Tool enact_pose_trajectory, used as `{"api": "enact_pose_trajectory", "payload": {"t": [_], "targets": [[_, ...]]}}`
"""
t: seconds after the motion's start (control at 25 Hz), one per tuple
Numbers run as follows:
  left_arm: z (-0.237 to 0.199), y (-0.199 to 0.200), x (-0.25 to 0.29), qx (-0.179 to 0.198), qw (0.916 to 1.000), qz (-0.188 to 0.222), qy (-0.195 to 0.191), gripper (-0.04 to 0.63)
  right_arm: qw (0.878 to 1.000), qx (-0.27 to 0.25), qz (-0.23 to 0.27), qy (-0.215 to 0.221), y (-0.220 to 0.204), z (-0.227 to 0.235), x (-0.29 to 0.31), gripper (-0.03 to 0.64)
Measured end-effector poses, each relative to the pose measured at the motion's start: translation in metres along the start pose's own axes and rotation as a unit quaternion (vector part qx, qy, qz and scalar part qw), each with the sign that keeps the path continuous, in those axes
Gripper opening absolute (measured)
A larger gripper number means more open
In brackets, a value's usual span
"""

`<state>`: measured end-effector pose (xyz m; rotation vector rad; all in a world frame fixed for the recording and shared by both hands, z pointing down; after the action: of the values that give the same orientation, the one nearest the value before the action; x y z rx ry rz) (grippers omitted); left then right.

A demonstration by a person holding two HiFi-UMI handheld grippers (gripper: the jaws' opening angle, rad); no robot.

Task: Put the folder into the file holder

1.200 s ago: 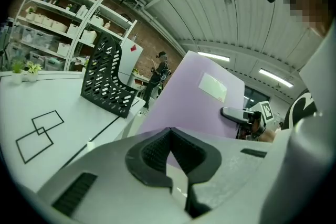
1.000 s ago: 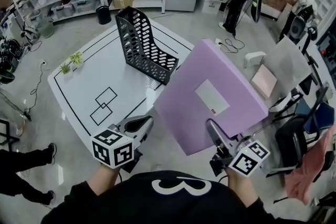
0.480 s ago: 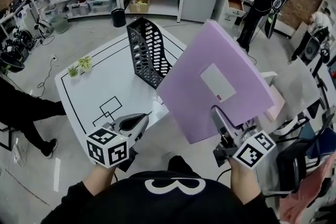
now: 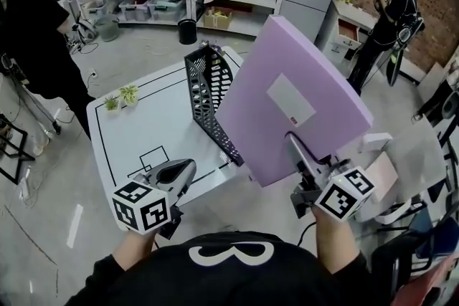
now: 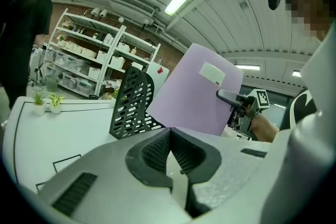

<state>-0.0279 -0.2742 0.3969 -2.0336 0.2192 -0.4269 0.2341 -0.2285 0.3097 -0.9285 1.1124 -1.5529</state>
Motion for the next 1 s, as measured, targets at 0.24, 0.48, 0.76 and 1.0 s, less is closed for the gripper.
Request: {"api": "enact_pose_trajectory", "payload": {"t": [0.24, 0.48, 0.76, 1.0], "targets": [[-0.010, 0.006, 0.001, 0.001, 0.9986, 0.022, 0.047, 0.005, 0.999, -0.027, -0.015, 0.027, 0.013, 0.013, 0.041, 0.129], [-0.025, 0.007, -0.001, -0.010, 0.9955, 0.040, 0.085, 0.005, 0.997, -0.061, -0.026, 0.036, 0.020, 0.013, 0.076, 0.129], [-0.032, 0.004, 0.002, -0.016, 0.9908, 0.054, 0.123, 0.005, 0.994, -0.092, -0.036, 0.040, 0.011, 0.006, 0.117, 0.129], [-0.038, -0.002, -0.003, -0.019, 0.9850, 0.065, 0.159, 0.005, 0.992, -0.110, -0.043, 0.046, -0.001, 0.005, 0.143, 0.129]]}}
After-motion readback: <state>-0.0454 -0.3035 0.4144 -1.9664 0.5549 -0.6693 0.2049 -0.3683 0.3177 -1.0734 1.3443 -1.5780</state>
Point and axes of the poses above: the fingertips, and each gripper's own axes: x forward along the fingers, z to its right, y out of its top, the point moved 5 cm from there along -x, backward along the fingers, and after that the axes turned 10 degrees about -y, right-handed, at the moved point
